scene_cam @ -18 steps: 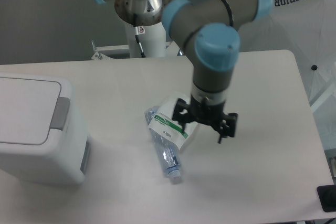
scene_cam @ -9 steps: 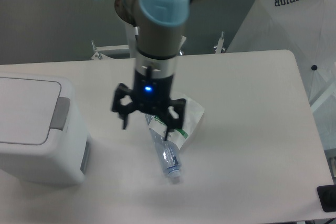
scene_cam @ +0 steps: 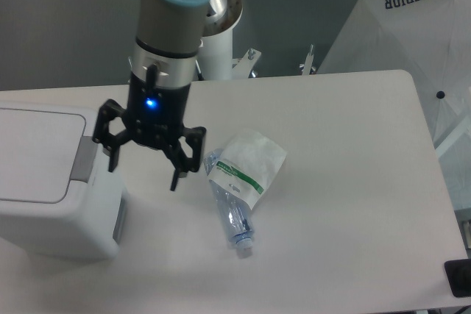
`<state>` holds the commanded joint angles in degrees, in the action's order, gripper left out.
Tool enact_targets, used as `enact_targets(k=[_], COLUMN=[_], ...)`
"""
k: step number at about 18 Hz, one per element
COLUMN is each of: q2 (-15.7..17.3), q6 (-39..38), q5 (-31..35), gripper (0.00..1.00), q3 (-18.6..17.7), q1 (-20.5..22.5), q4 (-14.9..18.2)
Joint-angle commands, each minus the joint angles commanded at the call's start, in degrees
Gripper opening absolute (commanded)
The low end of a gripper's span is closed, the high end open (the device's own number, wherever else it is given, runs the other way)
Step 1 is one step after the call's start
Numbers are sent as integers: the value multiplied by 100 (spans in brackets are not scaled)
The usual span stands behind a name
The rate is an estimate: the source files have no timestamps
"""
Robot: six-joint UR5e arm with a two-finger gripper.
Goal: Open the trash can
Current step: 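Lower the gripper onto the lid edge of the white trash can, then push the trash can lid with the gripper fingers to flip it open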
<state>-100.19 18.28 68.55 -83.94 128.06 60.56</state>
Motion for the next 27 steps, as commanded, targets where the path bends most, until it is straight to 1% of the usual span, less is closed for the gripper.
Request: enact_targets(k=[5, 13, 19, 27], q2=[-9, -26, -18, -35], q6=[-53, -35, -9, 0], q5=[0, 18, 44, 53], gripper=[100, 100, 100, 100], q3=[-132, -193, -316, -343], q1=[-273, -282, -273, -273], q4=[0, 0, -17, -26])
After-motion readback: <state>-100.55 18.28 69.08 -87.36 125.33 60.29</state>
